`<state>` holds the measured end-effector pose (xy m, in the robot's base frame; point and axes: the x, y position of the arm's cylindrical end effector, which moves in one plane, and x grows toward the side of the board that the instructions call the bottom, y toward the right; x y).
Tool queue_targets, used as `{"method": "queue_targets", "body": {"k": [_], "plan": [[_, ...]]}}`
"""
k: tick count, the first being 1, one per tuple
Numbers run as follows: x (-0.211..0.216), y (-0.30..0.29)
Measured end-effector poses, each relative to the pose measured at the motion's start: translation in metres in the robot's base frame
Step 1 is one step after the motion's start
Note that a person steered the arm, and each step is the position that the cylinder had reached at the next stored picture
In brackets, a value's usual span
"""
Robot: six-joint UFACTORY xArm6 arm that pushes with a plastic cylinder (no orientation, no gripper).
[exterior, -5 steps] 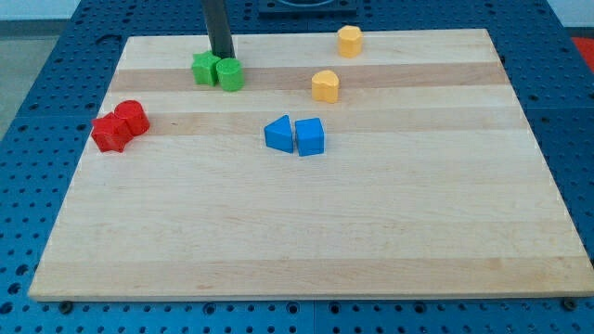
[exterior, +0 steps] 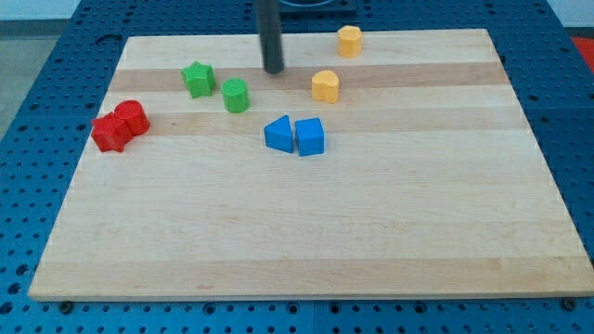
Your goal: Push the yellow heart slightly left
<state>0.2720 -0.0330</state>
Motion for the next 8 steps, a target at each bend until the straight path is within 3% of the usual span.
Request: {"method": "queue_targets", "body": {"k": [3,4,6,8], "plan": [[0.014,0.136],[0.041,0.141],[0.062,0.091],[0.032,0.032]]}}
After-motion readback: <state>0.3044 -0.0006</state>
